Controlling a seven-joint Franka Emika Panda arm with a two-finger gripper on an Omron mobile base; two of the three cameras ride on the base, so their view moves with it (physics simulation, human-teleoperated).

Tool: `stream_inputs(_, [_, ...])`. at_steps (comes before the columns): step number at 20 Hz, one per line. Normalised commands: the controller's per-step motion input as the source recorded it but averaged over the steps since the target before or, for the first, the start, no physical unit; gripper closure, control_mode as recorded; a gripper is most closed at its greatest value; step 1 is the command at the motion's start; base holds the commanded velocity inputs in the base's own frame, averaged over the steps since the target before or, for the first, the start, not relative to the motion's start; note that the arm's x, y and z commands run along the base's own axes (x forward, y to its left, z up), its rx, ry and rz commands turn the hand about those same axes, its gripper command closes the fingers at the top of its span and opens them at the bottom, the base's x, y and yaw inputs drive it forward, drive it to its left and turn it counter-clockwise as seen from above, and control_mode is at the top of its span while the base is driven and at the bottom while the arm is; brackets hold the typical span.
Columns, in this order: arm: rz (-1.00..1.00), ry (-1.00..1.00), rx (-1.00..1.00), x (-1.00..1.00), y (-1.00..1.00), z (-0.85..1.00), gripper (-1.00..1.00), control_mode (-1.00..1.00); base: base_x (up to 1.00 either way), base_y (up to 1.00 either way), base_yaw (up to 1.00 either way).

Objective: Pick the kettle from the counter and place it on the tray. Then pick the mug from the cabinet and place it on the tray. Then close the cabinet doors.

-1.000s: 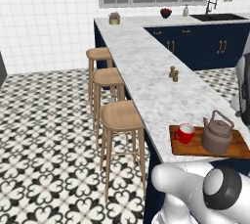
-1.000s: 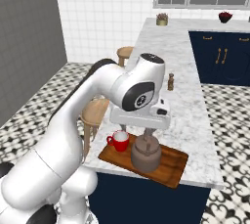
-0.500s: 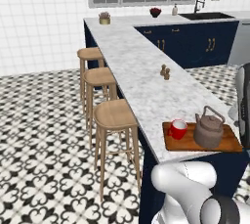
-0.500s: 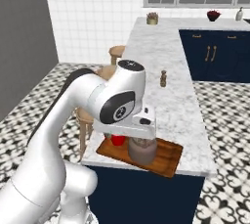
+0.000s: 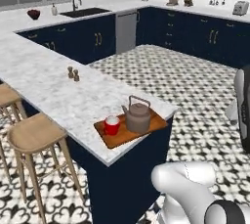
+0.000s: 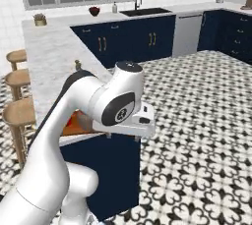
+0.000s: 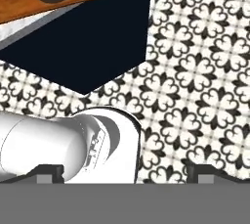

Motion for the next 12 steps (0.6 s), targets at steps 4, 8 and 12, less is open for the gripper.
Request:
stream_inputs(4, [0.00,0.00,0.00,0.00,0.00,0.00,-1.00,1.00,-0.19,0.07,-0.96])
stream_inputs(8, [0.00,0.00,0.00,0.00,0.00,0.00,-1.00,1.00,-0.05,0.07,-0.96])
stream_inputs(12, [0.00,0.00,0.00,0.00,0.00,0.00,-1.00,1.00,0.00,0.09,-0.92])
